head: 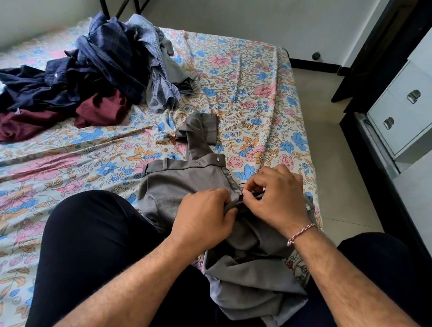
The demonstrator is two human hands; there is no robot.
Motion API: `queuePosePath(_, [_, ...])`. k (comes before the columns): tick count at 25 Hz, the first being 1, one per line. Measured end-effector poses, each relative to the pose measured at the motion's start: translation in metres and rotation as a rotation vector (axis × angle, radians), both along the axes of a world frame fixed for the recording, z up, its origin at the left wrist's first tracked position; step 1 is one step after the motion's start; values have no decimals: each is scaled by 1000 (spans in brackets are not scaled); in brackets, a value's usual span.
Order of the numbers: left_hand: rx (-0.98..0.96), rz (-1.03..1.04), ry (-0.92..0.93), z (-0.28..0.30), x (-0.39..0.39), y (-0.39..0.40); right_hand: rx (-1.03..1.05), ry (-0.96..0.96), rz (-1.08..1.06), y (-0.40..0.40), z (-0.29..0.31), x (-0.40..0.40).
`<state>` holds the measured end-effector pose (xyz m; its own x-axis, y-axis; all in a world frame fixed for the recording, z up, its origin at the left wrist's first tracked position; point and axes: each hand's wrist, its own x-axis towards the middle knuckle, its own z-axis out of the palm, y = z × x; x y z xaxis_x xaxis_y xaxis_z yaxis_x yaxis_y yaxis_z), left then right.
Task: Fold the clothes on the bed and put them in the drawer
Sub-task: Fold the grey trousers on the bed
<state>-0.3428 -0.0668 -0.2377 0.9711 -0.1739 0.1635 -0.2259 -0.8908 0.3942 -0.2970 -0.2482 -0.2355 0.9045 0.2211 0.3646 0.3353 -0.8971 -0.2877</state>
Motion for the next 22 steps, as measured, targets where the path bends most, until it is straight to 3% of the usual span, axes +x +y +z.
queuePosePath(4, [39, -76, -51, 7, -6, 7, -25, -51, -26, 7, 4, -6])
queuePosePath(6, [45, -99, -37, 11, -10, 9, -29, 0, 78, 3, 5, -2])
queuePosePath(8, [31, -104, 81, 7, -16, 15, -19, 238, 310, -17, 6, 7])
queuePosePath(10, [-106, -74, 199, 13, -14, 23, -54, 502, 387, -51, 8, 18])
queuePosePath(12, [-295, 32, 88, 22, 10, 28, -140, 561, 285, -81, 5, 24])
queuePosePath(13, [-273, 86, 5, 26, 30, 32, -152, 523, 221, -88, 1, 25])
queuePosePath(14, [-180, 125, -14, 27, 56, 35, -140, 473, 159, -88, -3, 27])
queuePosePath(16, [43, 152, 141, 23, 103, 39, -146, 404, 71, -79, -10, 29])
queuePosePath(18, [142, 132, 263, 13, 123, 37, -224, 379, 2, -72, -13, 31])
queuePosePath(22, [31, 125, -15, 15, 123, 34, -193, 301, -194, -68, -5, 40])
